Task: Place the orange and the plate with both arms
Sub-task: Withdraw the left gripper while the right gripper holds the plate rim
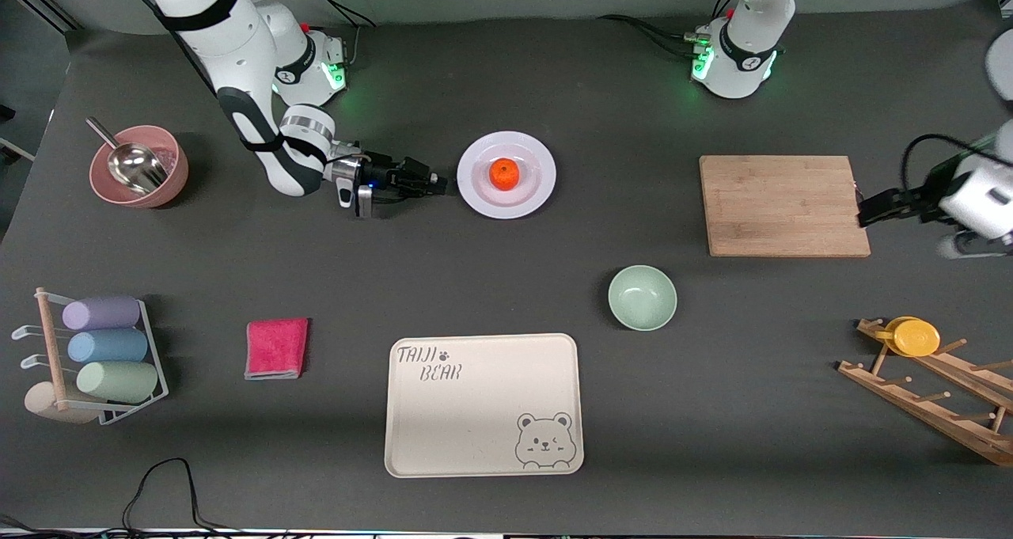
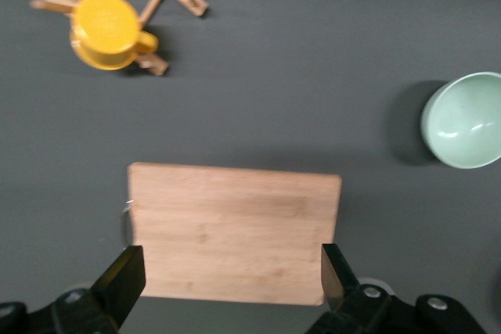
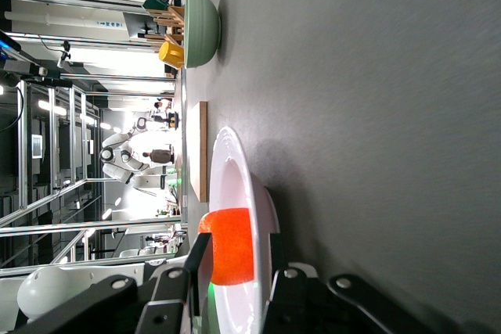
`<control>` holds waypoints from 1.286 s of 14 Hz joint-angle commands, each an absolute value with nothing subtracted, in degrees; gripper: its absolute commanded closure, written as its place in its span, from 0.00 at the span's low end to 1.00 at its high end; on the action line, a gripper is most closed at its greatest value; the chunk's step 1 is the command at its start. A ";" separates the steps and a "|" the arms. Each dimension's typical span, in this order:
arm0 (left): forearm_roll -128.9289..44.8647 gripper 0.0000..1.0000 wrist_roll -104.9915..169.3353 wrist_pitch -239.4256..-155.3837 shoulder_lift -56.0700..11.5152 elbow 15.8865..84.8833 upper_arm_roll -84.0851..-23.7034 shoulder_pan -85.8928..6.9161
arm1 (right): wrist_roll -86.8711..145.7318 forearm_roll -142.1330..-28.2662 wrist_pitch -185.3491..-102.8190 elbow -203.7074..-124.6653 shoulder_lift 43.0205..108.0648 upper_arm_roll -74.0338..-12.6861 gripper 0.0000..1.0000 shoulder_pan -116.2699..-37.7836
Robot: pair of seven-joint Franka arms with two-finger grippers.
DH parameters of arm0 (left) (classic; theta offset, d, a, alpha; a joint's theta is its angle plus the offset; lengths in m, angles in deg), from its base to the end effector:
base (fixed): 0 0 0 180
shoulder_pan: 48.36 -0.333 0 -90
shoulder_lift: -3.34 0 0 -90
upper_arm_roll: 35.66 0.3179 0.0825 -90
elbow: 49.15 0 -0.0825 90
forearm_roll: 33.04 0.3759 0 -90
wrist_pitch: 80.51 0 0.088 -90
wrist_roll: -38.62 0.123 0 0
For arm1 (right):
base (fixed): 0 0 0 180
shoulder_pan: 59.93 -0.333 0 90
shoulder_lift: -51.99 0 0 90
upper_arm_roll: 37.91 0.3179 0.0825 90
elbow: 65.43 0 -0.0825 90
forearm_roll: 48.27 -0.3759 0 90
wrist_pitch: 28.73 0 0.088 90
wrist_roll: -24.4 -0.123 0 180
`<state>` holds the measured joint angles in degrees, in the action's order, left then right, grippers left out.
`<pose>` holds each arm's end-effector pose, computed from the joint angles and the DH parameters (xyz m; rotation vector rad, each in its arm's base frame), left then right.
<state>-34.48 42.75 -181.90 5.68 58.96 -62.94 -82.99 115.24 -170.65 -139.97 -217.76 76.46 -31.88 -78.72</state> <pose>0.5291 0.0627 0.4994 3.1237 0.0988 -0.1250 0.2969 0.2220 0.0976 -1.8729 0.1031 -0.1328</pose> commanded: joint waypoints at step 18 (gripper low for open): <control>-35.68 0.00 40.92 -169.54 10.20 50.96 -63.25 -79.31 | 120.37 -175.44 -144.22 -214.31 80.20 -27.63 0.76 -81.20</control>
